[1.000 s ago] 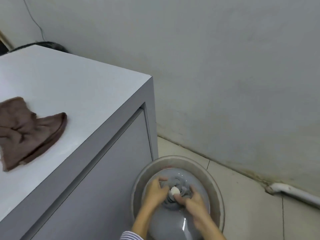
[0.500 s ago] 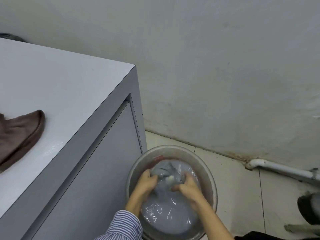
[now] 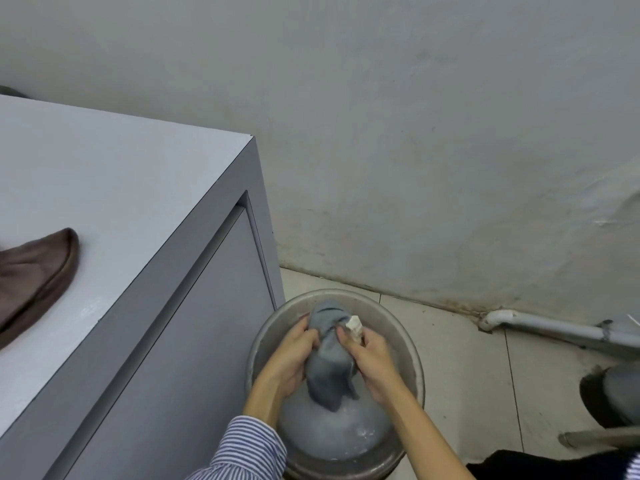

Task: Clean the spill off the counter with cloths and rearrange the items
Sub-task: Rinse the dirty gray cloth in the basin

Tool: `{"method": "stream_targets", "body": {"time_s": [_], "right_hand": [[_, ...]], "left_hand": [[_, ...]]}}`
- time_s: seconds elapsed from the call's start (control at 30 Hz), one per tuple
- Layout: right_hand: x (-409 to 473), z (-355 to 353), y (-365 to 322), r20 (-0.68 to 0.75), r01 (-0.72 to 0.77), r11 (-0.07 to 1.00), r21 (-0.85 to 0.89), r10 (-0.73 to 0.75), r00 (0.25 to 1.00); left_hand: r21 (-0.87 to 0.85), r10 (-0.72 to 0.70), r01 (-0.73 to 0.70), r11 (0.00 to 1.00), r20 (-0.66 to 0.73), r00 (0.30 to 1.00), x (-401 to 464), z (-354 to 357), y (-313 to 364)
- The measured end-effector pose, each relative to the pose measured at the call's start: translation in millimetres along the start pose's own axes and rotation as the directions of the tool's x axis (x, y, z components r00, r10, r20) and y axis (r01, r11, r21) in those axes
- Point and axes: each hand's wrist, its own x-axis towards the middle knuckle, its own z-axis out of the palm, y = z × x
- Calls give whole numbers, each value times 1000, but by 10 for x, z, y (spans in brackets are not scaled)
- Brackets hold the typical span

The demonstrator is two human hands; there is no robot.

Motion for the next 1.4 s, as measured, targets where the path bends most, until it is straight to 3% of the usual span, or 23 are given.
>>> {"method": "stream_targets", "body": {"time_s": [0.1, 0.2, 0.33, 0.43, 0.53, 0.6, 0.7, 0.8, 0.87, 0.93, 1.03, 1.1, 1.17, 1.23, 1.27, 1.3, 1.33, 1.4], "right_hand": [[2, -35, 40, -58, 20, 990, -142, -28, 998], [20, -116, 105, -178, -134, 981, -140, 108, 978], [72, -167, 287, -320, -252, 953, -166, 190, 928], [18, -87, 233, -302, -302, 929, -213, 231, 925], [13, -8, 215, -228, -353, 930, -101, 324, 918], [62, 48, 235, -193, -389, 920, -53, 373, 908], [156, 48, 199, -158, -409, 912, -40, 399, 903], [155, 38, 151, -87, -317, 946, 65, 322, 943], [138, 66, 123, -166, -239, 969, 63, 247, 955], [145, 77, 94, -270, -213, 969, 122, 239, 933], [152, -11, 49, -312, -236, 957, 167, 278, 908], [127, -72, 24, -274, -265, 940, 216, 319, 907], [71, -92, 10, -125, -354, 868, 349, 417, 900], [15, -93, -28, 27, -416, 799, 434, 450, 893], [2, -107, -44, 66, -409, 786, 463, 430, 901], [-9, -119, -63, 87, -384, 784, 487, 394, 915], [-22, -128, -87, 93, -352, 788, 505, 355, 930], [-51, -126, -165, 104, -295, 780, 552, 287, 952]], "left_hand": [[83, -73, 79, 993, -64, 995, 30, -82, -3], [252, -112, 146, 957, -143, 983, 115, -175, -19], [592, 29, 151, 792, -282, 959, 258, -209, -239], [756, 116, 168, 633, -307, 945, 297, -212, -395], [798, 134, 178, 576, -306, 942, 259, -163, -402], [759, 126, 151, 633, -293, 948, 251, -154, -378], [602, 125, 3, 798, -171, 977, 248, -182, -289], [415, 90, -20, 909, -149, 985, 169, -193, -154], [287, 92, -40, 957, -170, 981, 129, -179, -76], [170, 90, -59, 984, -180, 980, 92, -161, -15], [-79, 67, -74, 994, -77, 995, 53, -194, 32], [-254, 44, -37, 966, 20, 999, 46, -223, 11], [-344, 10, 11, 939, 60, 998, 73, -220, -44], [-168, -20, 13, 986, -39, 999, 112, -181, -91], [57, 3, 5, 998, -138, 990, 118, -152, -107], [317, 63, 12, 948, -227, 972, 114, -129, -124], [547, 159, 16, 837, -272, 949, 107, -112, -145], [750, 323, -36, 661, -241, 915, 76, -72, -171]]}}
